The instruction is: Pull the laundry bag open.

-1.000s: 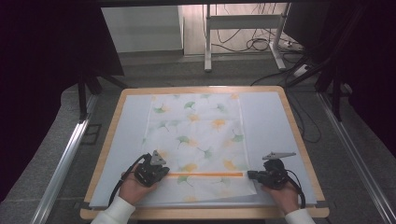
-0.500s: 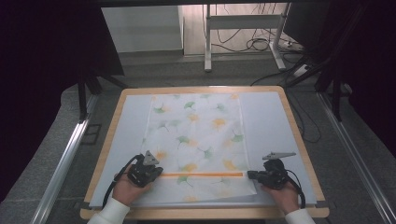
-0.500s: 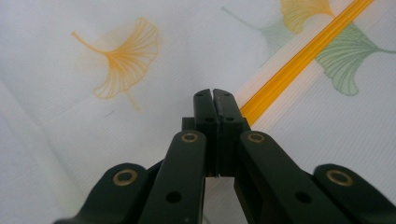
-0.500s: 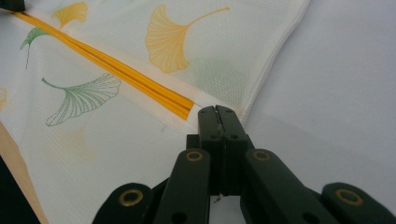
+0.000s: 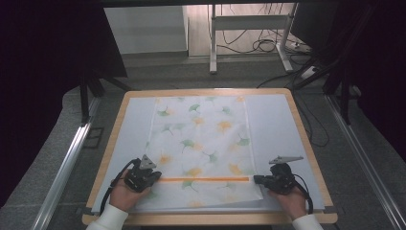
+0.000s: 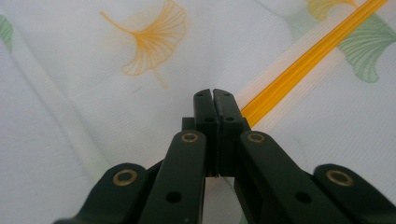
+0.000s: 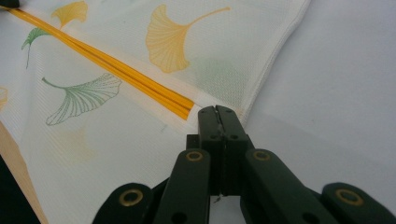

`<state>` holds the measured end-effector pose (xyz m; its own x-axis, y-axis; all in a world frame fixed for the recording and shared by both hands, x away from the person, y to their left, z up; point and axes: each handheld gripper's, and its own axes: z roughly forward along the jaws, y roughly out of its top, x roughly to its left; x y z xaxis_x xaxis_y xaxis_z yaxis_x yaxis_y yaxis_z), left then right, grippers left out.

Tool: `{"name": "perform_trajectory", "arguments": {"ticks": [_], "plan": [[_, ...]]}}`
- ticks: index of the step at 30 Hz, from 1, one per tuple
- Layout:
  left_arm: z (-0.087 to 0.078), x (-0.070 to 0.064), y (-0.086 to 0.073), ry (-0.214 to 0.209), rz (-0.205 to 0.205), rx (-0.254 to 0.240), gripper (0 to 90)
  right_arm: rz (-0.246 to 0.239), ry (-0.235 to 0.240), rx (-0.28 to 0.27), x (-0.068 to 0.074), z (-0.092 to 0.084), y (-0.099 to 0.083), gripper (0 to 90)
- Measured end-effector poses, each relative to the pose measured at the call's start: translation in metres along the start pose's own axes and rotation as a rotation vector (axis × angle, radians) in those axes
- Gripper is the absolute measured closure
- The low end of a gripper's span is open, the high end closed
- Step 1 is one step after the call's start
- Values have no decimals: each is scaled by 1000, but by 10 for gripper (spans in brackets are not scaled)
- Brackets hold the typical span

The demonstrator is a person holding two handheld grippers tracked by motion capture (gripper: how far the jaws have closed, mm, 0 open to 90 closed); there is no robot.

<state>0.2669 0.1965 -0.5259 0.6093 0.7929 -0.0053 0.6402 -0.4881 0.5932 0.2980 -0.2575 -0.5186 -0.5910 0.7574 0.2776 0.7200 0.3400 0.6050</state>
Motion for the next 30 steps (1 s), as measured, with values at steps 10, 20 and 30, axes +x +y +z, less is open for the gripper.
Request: {"name": "perform_trajectory", "arguments": {"ticks": [10,20,30], "plan": [[-5,7,-7,14,-20,0,900,-1,0,0,0,0,0,898],[-8,10,-11,17,-32,-5,900,-5,-3,0,0,0,0,897],[-13,17,-19,24,-55,-9,900,-6,-5,-1,0,0,0,898]]}}
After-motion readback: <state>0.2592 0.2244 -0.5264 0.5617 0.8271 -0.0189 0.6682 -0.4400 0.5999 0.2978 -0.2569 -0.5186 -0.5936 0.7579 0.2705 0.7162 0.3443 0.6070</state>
